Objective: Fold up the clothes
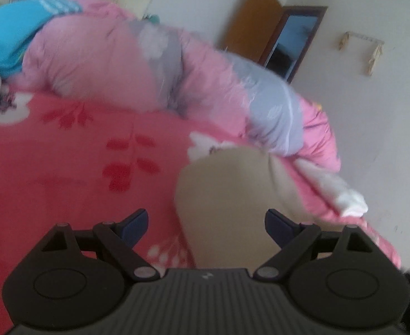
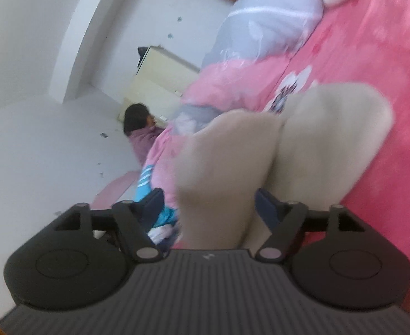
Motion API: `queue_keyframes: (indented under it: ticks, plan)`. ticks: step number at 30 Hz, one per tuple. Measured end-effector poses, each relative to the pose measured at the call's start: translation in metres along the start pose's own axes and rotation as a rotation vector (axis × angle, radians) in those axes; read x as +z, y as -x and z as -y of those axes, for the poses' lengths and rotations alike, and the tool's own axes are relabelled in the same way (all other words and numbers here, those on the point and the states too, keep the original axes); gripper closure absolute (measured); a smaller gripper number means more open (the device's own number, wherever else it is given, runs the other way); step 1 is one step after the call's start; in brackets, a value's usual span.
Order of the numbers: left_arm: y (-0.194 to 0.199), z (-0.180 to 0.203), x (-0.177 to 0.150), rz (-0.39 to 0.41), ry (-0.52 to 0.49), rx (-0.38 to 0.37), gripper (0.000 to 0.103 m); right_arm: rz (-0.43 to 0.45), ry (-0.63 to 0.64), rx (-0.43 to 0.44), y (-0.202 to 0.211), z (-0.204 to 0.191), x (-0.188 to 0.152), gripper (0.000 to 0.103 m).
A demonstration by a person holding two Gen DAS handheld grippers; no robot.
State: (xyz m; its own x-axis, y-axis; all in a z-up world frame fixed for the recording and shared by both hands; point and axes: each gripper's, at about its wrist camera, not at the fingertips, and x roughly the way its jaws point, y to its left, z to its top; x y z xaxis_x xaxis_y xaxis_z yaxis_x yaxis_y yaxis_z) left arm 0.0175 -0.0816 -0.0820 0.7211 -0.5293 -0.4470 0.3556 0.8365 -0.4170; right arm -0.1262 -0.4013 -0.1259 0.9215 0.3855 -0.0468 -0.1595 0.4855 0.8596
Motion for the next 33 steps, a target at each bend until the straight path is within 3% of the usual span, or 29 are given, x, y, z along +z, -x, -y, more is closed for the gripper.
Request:
queue_keyframes:
  ticks: [4,8,11,14,20,23,26,27,30,33]
  plan:
    - [-0.005,0.007,-0.019,-0.042,-0.040,-0.038,0.012,-0.045,0.012,-0.037,-0.019,-0.016,0.003,0.022]
    - [-0.013,0.028,-0.045,-0.076,-0.209,0.014,0.012,-0.071,0.037,-0.095,-0.036,-0.024,0.005,0.021]
    - [-0.013,0.042,-0.061,-0.055,-0.308,0.052,0.012,-0.085,0.054,-0.136,-0.045,-0.026,0.005,0.021]
    - [-0.015,0.045,-0.066,-0.065,-0.313,0.031,0.014,-0.097,0.047,-0.195,-0.053,-0.021,0.004,0.021]
    - [-0.013,0.048,-0.074,-0.046,-0.345,0.009,0.016,-0.102,0.068,-0.233,-0.064,-0.014,0.002,0.023]
    - [-0.013,0.046,-0.072,-0.049,-0.351,-0.012,0.016,-0.097,0.111,-0.270,-0.066,-0.015,-0.001,0.037]
    - [-0.012,0.033,-0.057,-0.055,-0.309,-0.044,0.014,-0.091,0.142,-0.261,-0.069,-0.015,0.001,0.062]
    - [-0.012,0.027,-0.051,-0.051,-0.274,-0.040,0.014,-0.087,0.148,-0.249,-0.069,-0.014,0.002,0.077]
    - [-0.017,0.004,-0.029,-0.047,-0.154,-0.018,0.014,-0.073,0.167,-0.225,-0.066,-0.013,0.004,0.084]
    - [-0.036,-0.012,-0.007,-0.055,-0.078,0.080,0.014,-0.049,0.224,-0.202,-0.062,-0.018,0.004,0.086]
